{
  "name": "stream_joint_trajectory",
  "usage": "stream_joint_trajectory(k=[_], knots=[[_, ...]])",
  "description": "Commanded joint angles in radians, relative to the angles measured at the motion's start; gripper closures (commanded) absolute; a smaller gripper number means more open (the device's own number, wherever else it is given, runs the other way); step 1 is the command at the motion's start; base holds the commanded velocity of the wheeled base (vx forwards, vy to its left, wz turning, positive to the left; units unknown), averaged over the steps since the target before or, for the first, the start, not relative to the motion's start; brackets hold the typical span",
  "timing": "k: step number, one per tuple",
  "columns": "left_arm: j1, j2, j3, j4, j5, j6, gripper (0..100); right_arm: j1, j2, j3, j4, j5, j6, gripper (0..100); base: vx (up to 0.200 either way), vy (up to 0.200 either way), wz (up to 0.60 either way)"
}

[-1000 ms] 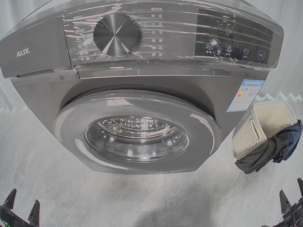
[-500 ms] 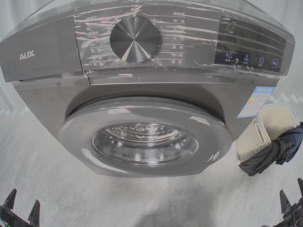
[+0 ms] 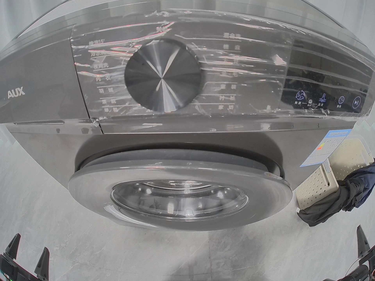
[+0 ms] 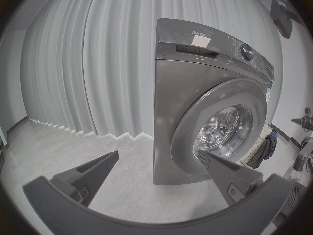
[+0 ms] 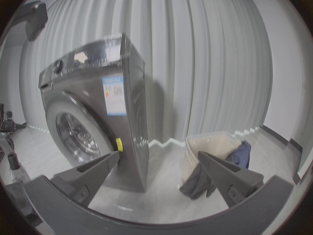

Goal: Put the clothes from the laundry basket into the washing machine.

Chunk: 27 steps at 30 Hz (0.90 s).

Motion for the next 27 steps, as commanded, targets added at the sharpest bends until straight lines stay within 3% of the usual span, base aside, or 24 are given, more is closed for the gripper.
stream_joint_trajectory(k=[1, 3, 6, 8, 9, 10, 16, 19, 21, 22, 25, 27], knots=[[0.0, -0.013, 0.015, -0.001, 0.001, 0.0, 0, 0.02, 0.17, -0.189, -0.04, 0.027, -0.003, 0, 0.0, 0.0, 0.0], [0.0, -0.013, 0.015, -0.001, 0.001, -0.001, 0, 0.068, 0.228, -0.163, -0.024, 0.091, 0.0, 0, 0.0, 0.0, 0.0], [0.0, -0.013, 0.015, -0.001, 0.001, -0.001, 0, 0.117, 0.343, -0.149, -0.011, 0.142, -0.008, 0, 0.0, 0.0, 0.0], [0.0, -0.013, 0.015, -0.001, 0.001, -0.001, 0, 0.157, 0.42, -0.168, -0.014, 0.199, -0.019, 0, 0.0, 0.0, 0.0], [0.0, -0.013, 0.015, -0.001, 0.001, -0.001, 0, 0.157, 0.42, -0.168, -0.014, 0.199, -0.019, 0, 0.0, 0.0, 0.0], [0.0, -0.013, 0.015, -0.001, 0.001, -0.001, 0, 0.188, 0.53, -0.222, -0.024, 0.248, -0.026, 0, 0.0, 0.0, 0.0], [0.0, -0.013, 0.015, 0.001, 0.001, -0.001, 0, 0.241, 0.775, -0.321, -0.132, 0.253, -0.013, 0, 0.0, 0.0, 0.0], [0.0, -0.013, 0.015, -0.001, 0.001, -0.001, 0, 0.295, 0.871, -0.337, -0.213, 0.234, 0.007, 0, 0.0, 0.0, 0.0], [0.0, -0.013, 0.015, -0.001, 0.001, 0.0, 0, 0.341, 0.944, -0.347, -0.274, 0.188, 0.026, 0, 0.0, 0.0, 0.0], [0.0, -0.013, 0.015, -0.001, 0.001, 0.0, 0, 0.395, 0.995, -0.361, -0.307, 0.147, 0.05, 0, 0.0, 0.0, 0.0], [0.0, -0.013, 0.015, -0.001, 0.001, 0.0, 0, 0.508, 1.055, -0.386, -0.331, 0.098, 0.142, 0, 0.0, 0.0, 0.0], [0.0, -0.013, 0.015, 0.001, 0.001, 0.0, 0, 0.545, 1.084, -0.399, -0.333, 0.081, 0.194, 0, 0.0, 0.0, 0.0]])
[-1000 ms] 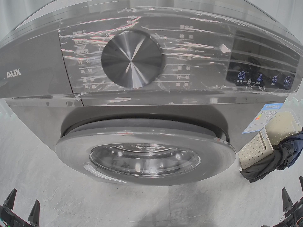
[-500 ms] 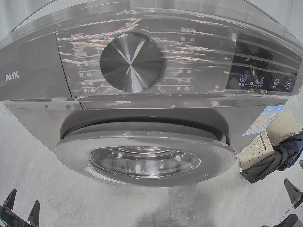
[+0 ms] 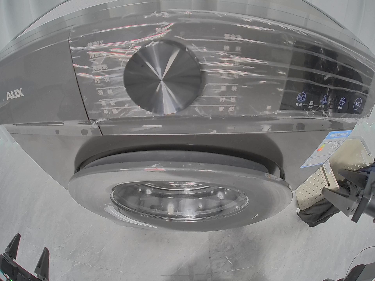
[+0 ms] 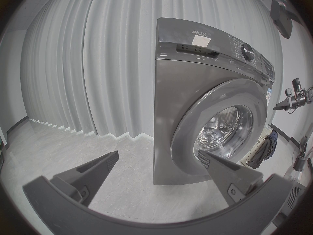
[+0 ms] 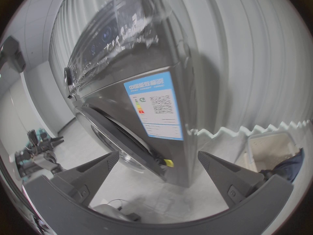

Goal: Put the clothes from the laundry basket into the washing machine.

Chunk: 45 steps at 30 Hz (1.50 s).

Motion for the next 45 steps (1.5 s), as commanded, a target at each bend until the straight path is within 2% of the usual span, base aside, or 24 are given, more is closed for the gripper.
stream_joint_trajectory(k=[1, 15, 20, 37, 42, 45], knots=[[0.0, -0.013, 0.015, 0.001, 0.0, 0.001, 0, 0.182, 0.241, -0.075, -0.069, -0.071, 0.128, 0, 0.0, 0.0, 0.0], [0.0, -0.013, 0.015, 0.001, 0.0, 0.001, 0, 0.2, 0.362, -0.086, -0.141, -0.066, 0.138, 0, 0.0, 0.0, 0.0], [0.0, -0.013, 0.015, -0.001, 0.0, 0.001, 0, 0.238, 0.4, -0.081, -0.165, -0.071, 0.137, 0, 0.0, 0.0, 0.0], [0.0, -0.013, 0.015, 0.001, 0.0, 0.001, 0, 0.303, 0.44, -0.078, -0.167, -0.066, 0.128, 0, 0.0, 0.0, 0.0], [0.0, -0.013, 0.015, 0.001, 0.0, 0.001, 0, 0.304, 0.394, -0.014, -0.167, -0.057, 0.121, 0, 0.0, 0.0, 0.0], [0.0, -0.013, 0.015, 0.001, 0.0, 0.002, 0, 0.301, 0.327, 0.048, -0.167, -0.025, 0.103, 0, 0.0, 0.0, 0.0]])
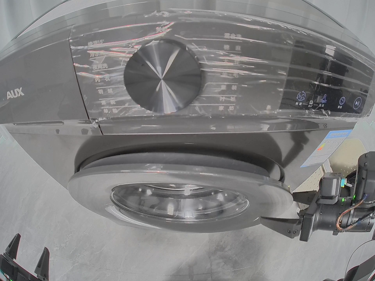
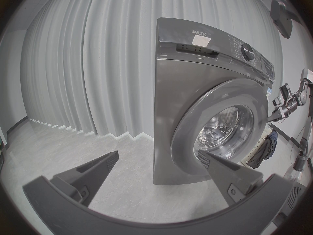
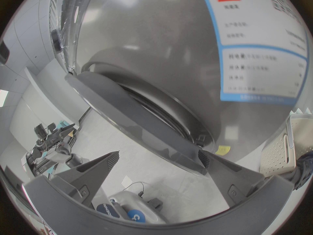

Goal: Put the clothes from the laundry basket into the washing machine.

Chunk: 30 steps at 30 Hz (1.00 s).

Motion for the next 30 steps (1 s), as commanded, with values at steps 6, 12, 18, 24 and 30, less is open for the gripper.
stream_joint_trajectory(k=[6, 12, 18, 24, 30], knots=[[0.0, -0.013, 0.015, 0.0, 0.0, 0.001, 0, -0.013, -0.095, 0.065, 0.001, 0.034, -0.016, 0, 0.0, 0.0, 0.0], [0.0, -0.013, 0.015, 0.0, 0.0, 0.001, 0, -0.059, -0.034, -0.029, 0.001, 0.024, -0.03, 0, -0.167, 0.0, 0.0], [0.0, -0.013, 0.015, -0.001, 0.0, 0.001, 0, -0.045, 0.016, -0.05, 0.001, 0.029, -0.03, 0, -0.033, 0.0, 0.0], [0.0, -0.013, 0.015, -0.001, 0.0, 0.001, 0, 0.01, 0.009, -0.012, 0.001, 0.052, -0.024, 0, 0.0, 0.0, 0.0], [0.0, -0.013, 0.015, -0.001, 0.0, 0.001, 0, 0.003, -0.083, 0.055, 0.001, 0.084, -0.03, 0, 0.0, 0.0, 0.0]])
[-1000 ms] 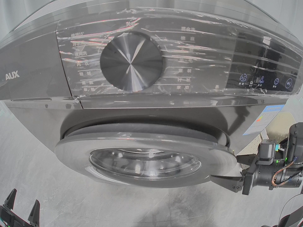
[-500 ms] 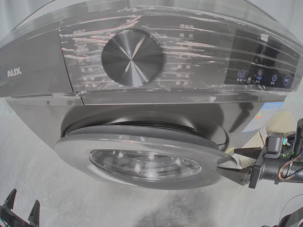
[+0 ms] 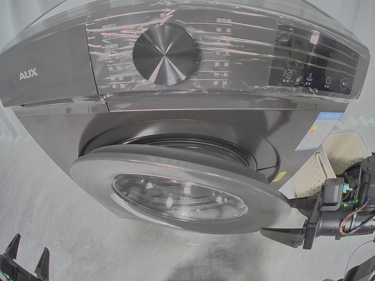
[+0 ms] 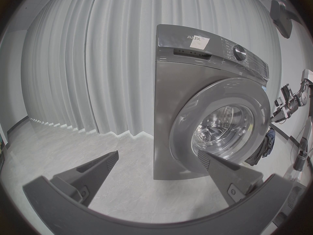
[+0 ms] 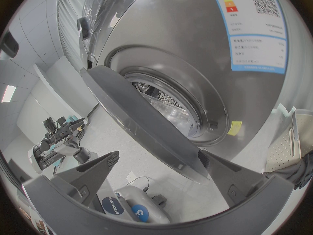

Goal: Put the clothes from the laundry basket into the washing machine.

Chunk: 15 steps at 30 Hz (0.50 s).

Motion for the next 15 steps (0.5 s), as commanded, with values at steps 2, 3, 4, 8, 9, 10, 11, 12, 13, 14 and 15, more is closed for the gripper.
stream_joint_trajectory(k=[2, 3, 4, 8, 9, 10, 11, 12, 13, 14, 15], knots=[[0.0, -0.013, 0.015, 0.001, 0.001, 0.002, 0, -0.01, -0.052, 0.021, -0.002, 0.009, -0.009, 0, 0.0, 0.0, 0.0], [0.0, -0.013, 0.015, 0.001, 0.001, 0.002, 0, -0.012, -0.047, 0.013, -0.002, 0.009, -0.013, 0, 0.0, 0.0, 0.0], [0.0, -0.013, 0.015, 0.001, 0.001, 0.002, 0, -0.018, -0.04, 0.001, -0.002, 0.008, -0.021, 0, 0.0, 0.0, 0.0], [0.0, -0.013, 0.015, -0.001, 0.001, 0.002, 0, -0.039, 0.002, -0.033, -0.003, 0.008, -0.036, 0, -0.2, 0.0, 0.0], [0.0, -0.013, 0.015, -0.001, 0.001, 0.0, 0, -0.039, 0.017, -0.039, -0.002, 0.008, -0.042, 0, -0.2, 0.0, 0.0], [0.0, -0.013, 0.015, 0.001, 0.001, 0.0, 0, -0.039, 0.026, -0.041, -0.002, 0.008, -0.044, 0, -0.2, 0.0, 0.0], [0.0, -0.013, 0.015, 0.001, 0.001, 0.0, 0, -0.039, 0.032, -0.042, -0.003, 0.008, -0.044, 0, 0.0, 0.0, 0.0], [0.0, -0.013, 0.015, -0.001, 0.001, 0.0, 0, -0.039, 0.043, -0.042, -0.003, 0.008, -0.042, 0, 0.0, 0.0, 0.0], [0.0, -0.013, 0.015, -0.001, 0.001, 0.0, 0, -0.039, 0.045, -0.042, -0.003, 0.008, -0.042, 0, 0.0, 0.0, 0.0], [0.0, -0.013, 0.015, 0.001, 0.001, 0.0, 0, -0.038, 0.055, -0.041, -0.003, 0.008, -0.039, 0, 0.0, 0.0, 0.0], [0.0, -0.013, 0.015, -0.001, 0.001, 0.0, 0, -0.035, 0.063, -0.041, -0.003, 0.009, -0.039, 0, 0.0, 0.0, 0.0]])
